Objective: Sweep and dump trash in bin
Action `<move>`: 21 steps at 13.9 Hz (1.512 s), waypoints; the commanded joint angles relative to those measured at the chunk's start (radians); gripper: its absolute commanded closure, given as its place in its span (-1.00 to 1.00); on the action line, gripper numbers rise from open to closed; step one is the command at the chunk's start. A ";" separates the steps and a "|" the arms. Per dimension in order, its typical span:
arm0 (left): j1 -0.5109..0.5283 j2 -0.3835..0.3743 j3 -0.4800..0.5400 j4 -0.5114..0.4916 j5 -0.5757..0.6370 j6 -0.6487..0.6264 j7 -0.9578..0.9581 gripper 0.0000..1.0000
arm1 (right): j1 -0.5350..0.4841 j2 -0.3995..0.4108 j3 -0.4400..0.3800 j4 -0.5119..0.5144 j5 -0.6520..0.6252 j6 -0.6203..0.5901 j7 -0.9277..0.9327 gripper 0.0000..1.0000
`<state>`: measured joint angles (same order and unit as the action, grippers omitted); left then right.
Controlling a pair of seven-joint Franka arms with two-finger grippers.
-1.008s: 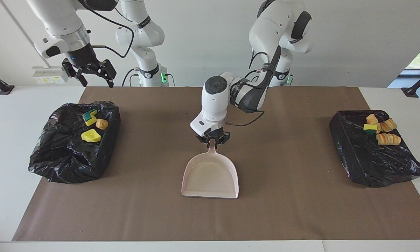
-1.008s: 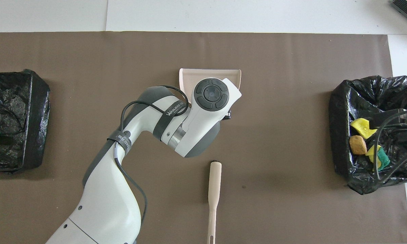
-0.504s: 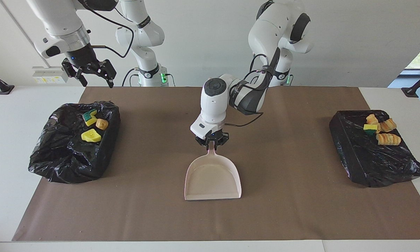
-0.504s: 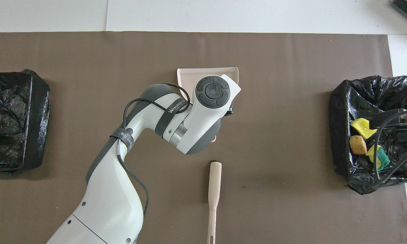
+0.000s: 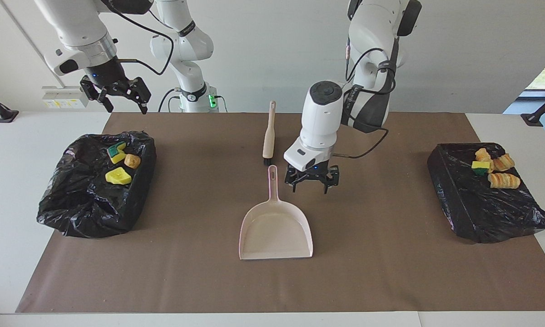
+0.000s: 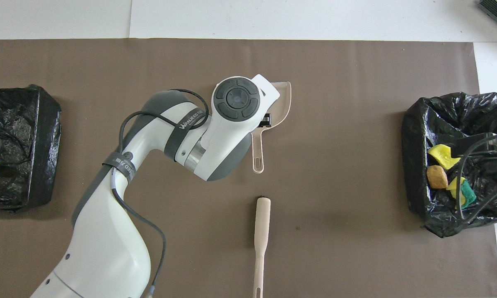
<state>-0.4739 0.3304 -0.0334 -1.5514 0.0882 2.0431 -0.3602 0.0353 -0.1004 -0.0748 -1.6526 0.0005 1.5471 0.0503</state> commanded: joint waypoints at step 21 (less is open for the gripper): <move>0.399 -0.381 0.001 0.079 -0.105 -0.575 0.511 -1.00 | -0.005 -0.005 0.003 0.002 -0.010 -0.002 -0.023 -1.00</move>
<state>-0.0872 -0.0021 -0.0268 -1.4121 -0.0032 1.4737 0.1505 0.0353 -0.1004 -0.0748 -1.6525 0.0005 1.5471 0.0503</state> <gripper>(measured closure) 0.000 0.000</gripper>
